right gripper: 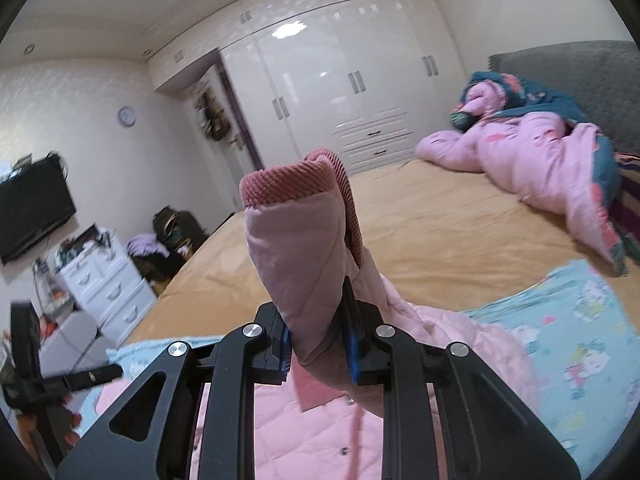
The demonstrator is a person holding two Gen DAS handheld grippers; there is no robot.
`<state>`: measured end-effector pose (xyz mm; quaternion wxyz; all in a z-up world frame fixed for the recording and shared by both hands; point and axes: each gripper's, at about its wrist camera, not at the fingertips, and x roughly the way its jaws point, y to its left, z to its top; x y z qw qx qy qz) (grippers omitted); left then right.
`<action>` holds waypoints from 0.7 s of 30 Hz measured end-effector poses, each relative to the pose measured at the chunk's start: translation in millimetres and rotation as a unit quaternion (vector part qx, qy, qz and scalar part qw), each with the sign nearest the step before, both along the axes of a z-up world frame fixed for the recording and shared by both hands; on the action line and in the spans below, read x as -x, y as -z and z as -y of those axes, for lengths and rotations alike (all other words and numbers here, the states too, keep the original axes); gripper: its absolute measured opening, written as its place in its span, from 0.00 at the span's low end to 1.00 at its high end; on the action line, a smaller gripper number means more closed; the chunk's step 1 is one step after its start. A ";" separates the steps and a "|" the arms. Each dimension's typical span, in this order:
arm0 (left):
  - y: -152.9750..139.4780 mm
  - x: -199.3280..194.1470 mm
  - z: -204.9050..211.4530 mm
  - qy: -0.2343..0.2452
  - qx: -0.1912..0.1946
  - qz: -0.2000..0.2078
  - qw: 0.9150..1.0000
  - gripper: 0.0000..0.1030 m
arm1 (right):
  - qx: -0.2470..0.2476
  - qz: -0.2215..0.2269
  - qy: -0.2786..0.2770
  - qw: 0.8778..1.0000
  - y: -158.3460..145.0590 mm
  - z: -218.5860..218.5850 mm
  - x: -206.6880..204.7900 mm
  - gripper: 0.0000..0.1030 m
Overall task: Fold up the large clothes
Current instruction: 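Lay the sleeve across the jacket front and open the right gripper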
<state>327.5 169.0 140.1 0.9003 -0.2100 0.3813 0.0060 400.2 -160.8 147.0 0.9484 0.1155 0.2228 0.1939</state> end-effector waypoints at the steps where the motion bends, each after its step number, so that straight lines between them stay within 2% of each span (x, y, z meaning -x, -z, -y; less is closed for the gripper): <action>1: 3.2 0.3 -6.3 -0.003 0.004 -0.001 1.000 0.91 | 0.004 -0.005 -0.007 1.000 11.4 -13.7 -0.9 0.19; 9: 39.0 -0.3 -38.1 -0.012 0.022 -0.020 0.999 0.91 | 0.067 -0.047 -0.044 0.996 97.3 -109.9 -4.3 0.20; 13: 55.0 -4.1 -41.7 -0.008 0.029 -0.026 0.999 0.91 | 0.101 -0.072 -0.062 0.990 141.3 -147.6 1.9 0.23; 16: 67.9 -9.5 -41.0 -0.004 0.040 -0.033 0.999 0.91 | 0.117 -0.092 -0.077 0.986 169.8 -165.1 9.6 0.30; 18: 74.5 -13.3 -38.0 0.000 0.044 -0.038 0.998 0.91 | 0.143 -0.095 -0.098 0.980 186.5 -179.9 19.8 0.44; 19: 76.7 -14.5 -36.0 0.001 0.044 -0.040 0.998 0.91 | 0.146 -0.100 -0.108 0.978 191.4 -181.7 22.5 0.50; 20: 80.4 -16.9 -33.7 0.002 0.045 -0.044 0.998 0.91 | 0.146 -0.112 -0.119 0.976 198.5 -186.9 27.1 0.62; 21: 83.2 -18.5 -31.7 0.005 0.048 -0.047 0.998 0.91 | 0.146 -0.118 -0.123 0.975 202.4 -190.1 29.8 0.67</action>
